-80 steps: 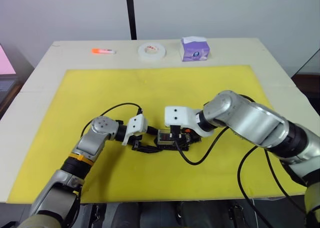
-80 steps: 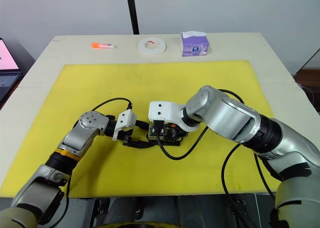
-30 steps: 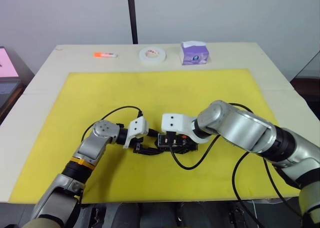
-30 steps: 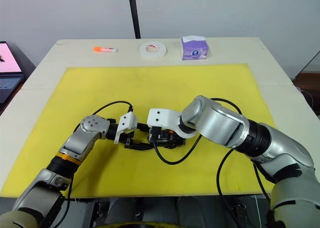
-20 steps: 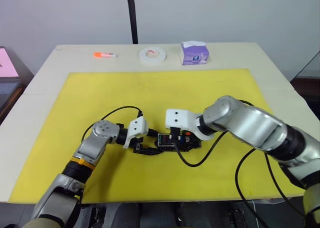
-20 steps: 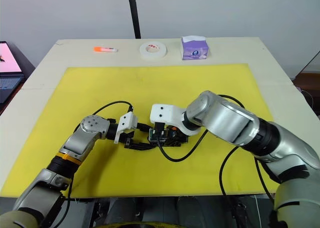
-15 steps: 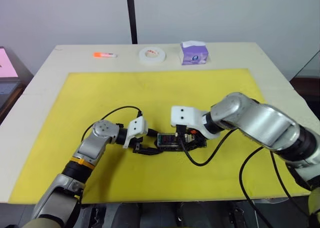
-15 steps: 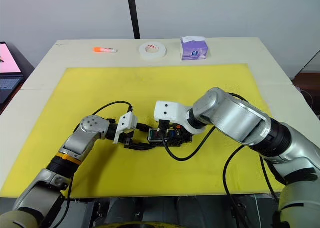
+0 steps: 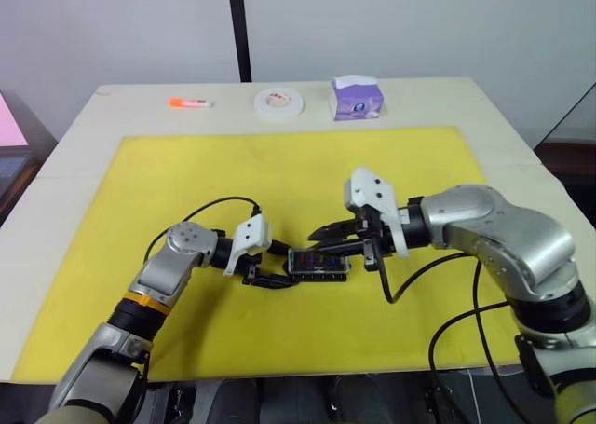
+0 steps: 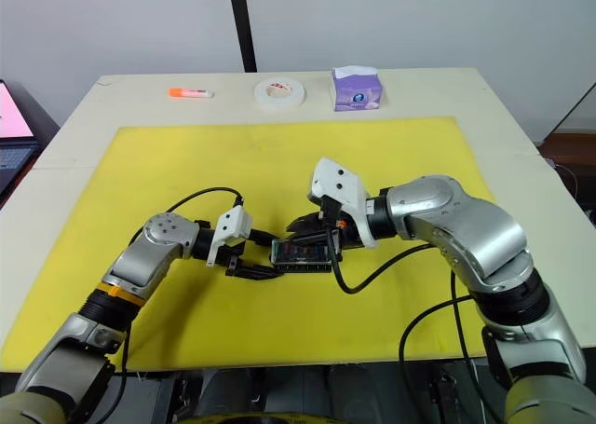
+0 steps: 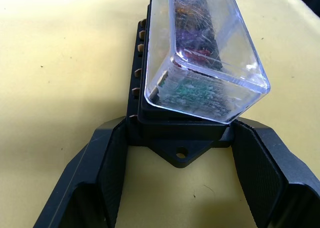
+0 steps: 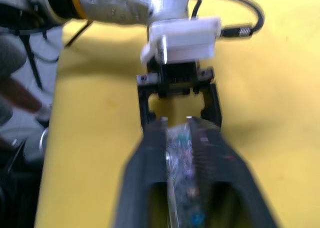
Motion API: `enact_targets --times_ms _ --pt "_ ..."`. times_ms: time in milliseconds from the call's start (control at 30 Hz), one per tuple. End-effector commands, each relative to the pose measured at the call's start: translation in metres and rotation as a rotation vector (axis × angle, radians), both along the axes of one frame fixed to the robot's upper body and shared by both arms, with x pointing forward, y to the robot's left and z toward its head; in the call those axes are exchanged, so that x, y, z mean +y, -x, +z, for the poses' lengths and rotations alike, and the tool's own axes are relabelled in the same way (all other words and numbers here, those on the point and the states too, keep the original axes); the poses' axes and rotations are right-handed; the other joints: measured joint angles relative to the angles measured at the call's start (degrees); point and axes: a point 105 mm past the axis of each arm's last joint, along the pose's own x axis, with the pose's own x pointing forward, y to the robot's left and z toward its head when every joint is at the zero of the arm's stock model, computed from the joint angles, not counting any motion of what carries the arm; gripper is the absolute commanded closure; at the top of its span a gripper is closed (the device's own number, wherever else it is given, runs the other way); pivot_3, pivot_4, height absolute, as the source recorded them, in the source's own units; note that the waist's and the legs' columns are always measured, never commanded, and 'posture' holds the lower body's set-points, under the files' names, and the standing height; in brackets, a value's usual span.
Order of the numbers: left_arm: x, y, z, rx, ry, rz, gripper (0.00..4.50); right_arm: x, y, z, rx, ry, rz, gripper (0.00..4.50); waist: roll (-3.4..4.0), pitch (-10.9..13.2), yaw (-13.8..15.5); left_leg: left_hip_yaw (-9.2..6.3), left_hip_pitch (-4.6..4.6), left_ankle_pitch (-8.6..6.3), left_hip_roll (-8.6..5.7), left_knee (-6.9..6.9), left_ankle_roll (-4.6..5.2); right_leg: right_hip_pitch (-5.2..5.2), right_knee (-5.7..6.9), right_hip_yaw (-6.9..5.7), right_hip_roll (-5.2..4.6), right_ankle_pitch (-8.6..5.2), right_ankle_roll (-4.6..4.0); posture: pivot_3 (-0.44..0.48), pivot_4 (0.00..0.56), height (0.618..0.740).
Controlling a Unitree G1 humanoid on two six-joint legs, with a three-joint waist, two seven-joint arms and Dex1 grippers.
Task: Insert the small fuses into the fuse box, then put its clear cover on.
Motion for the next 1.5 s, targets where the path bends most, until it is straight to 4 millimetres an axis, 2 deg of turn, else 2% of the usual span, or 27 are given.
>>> enact_targets --times_ms 33,433,600,700,833,1167,1300,1400,1500 --pt "0.011 0.005 -0.013 0.051 -0.058 0.009 1.76 -0.001 -0.001 0.000 -0.036 -0.029 -0.006 4.46 0.00 0.00 0.00 0.00 0.00 0.00 0.00 0.00 0.00 0.00 0.00 0.00 0.00 0.00 0.00 0.000 0.150 0.740" --pt "0.011 0.007 -0.013 0.052 -0.067 0.000 1.76 0.000 -0.016 -0.024 -0.010 -0.027 -0.069 4.46 0.00 0.00 -0.97 -0.01 0.00 0.00 0.00 -0.03 0.00 0.00 -0.01 0.00 0.00 -0.01 -0.01 0.000 0.150 0.740" --pt "0.011 0.008 -0.013 0.054 -0.068 0.000 1.76 0.000 -0.019 -0.069 0.088 0.075 -0.104 4.46 0.00 0.00 -1.09 0.00 0.00 0.00 0.00 -0.03 0.00 0.00 -0.01 0.01 0.00 -0.01 -0.01 0.000 0.150 0.740" --pt "0.011 0.009 -0.014 0.055 -0.068 0.000 1.76 -0.005 -0.029 -0.098 0.144 0.143 -0.186 4.46 -0.08 -0.07 -1.14 0.01 0.24 0.00 0.00 -0.09 0.00 0.18 -0.01 0.02 0.01 -0.02 -0.02 0.000 0.150 0.740" --pt "0.011 0.011 -0.014 0.051 -0.071 0.000 1.76 -0.004 -0.026 -0.108 0.222 0.128 -0.203 4.46 -0.15 -0.13 -1.21 0.02 0.73 -0.04 0.02 -0.27 0.05 0.61 -0.06 0.03 0.01 -0.12 -0.08 0.000 0.150 0.740" --pt "0.012 0.010 -0.014 0.044 -0.068 0.012 1.76 -0.003 -0.022 -0.084 0.156 0.040 -0.150 4.46 -0.20 -0.18 -1.10 0.01 0.89 -0.14 0.03 -0.42 0.20 0.78 -0.15 0.02 0.00 -0.27 -0.09 0.000 0.150 0.740" --pt "0.012 0.009 -0.014 0.042 -0.066 0.011 1.76 0.004 -0.028 -0.055 0.087 -0.090 -0.142 4.46 -0.21 -0.17 -1.10 0.00 0.87 -0.14 0.02 -0.42 0.21 0.77 -0.15 0.02 0.00 -0.28 -0.08 0.000 0.150 0.740" --pt "0.013 0.009 -0.016 0.043 -0.069 0.010 1.76 0.008 -0.032 -0.026 0.018 -0.192 -0.140 4.46 -0.21 -0.16 -1.09 0.00 0.78 -0.14 0.02 -0.41 0.21 0.69 -0.15 0.02 0.00 -0.27 -0.09 0.000 0.150 0.740" --pt "0.014 0.008 -0.016 0.045 -0.071 0.011 1.76 0.005 -0.032 -0.013 -0.015 -0.230 -0.142 4.46 -0.21 -0.15 -1.05 0.01 0.70 -0.14 0.02 -0.41 0.21 0.60 -0.14 0.02 -0.01 -0.27 -0.09 0.000 0.150 0.740"
